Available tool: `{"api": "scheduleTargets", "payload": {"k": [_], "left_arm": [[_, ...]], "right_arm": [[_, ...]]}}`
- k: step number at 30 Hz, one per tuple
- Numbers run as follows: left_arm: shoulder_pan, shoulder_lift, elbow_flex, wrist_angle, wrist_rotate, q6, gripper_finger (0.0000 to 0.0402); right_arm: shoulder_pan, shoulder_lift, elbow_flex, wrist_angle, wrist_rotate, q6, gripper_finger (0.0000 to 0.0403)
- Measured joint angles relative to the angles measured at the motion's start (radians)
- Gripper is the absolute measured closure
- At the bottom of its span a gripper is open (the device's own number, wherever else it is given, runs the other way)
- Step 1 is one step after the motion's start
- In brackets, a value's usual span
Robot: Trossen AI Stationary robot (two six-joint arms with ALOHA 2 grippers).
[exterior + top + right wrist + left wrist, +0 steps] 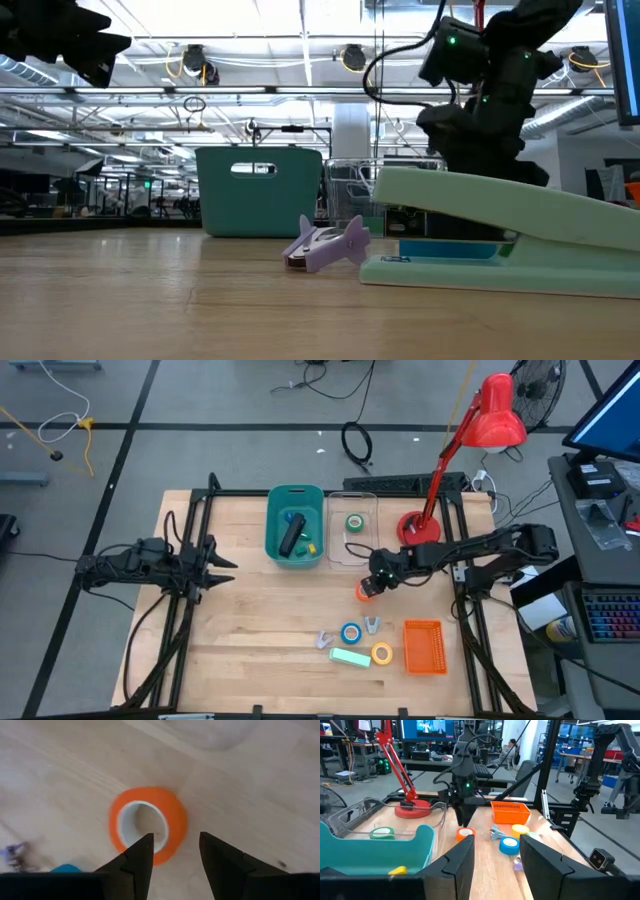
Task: Pick and place Stapler, Stapler remover, tape
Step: Put the orange tape into the transparent bin
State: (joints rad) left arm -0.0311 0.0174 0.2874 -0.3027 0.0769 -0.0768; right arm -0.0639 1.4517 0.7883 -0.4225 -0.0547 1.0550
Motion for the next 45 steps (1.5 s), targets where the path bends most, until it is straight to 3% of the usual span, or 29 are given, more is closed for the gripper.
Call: {"api": "scheduleTargets", "payload": {"k": [11,20,24,29,32,39,45], "left_arm": [[0.0,0.0,0.0,0.015,-0.001,0.021,0.0245],[0.0,0.0,0.0,0.015,0.001,0.012,0.0245],[0.0,0.0,0.0,0.015,0.001,0.015,0.0245],[0.0,0.0,0.0,0.015,0.001,0.015,0.0245],[0.0,0.0,0.0,0.015,0.002,0.014,0.0245],[0.0,0.0,0.0,0.016,0.002,0.011,0.0245],[0.0,0.0,0.0,0.02,0.001,0.012,0.0245]], "right_arm": [[-0.001,0.052,-0.002,0.06,-0.01,0.003,0.0252],[0.001,0.077,-0.001,-0.008,-0.011,0.016,0.0259],[0.0,0.06,-0.003,-0.034,0.031,0.002,0.029],[-0.002,0.058,-0.002,-0.033,0.032,-0.027,0.0366],[-0.002,0.055,-0.002,-0.035,0.031,-0.045,0.0372],[-0.002,-0.043,-0.003,-0.121,0.031,-0.04,0.0372],[0.011,-0.151,-0.002,-0.01,-0.003,-0.046,0.0372]]}}
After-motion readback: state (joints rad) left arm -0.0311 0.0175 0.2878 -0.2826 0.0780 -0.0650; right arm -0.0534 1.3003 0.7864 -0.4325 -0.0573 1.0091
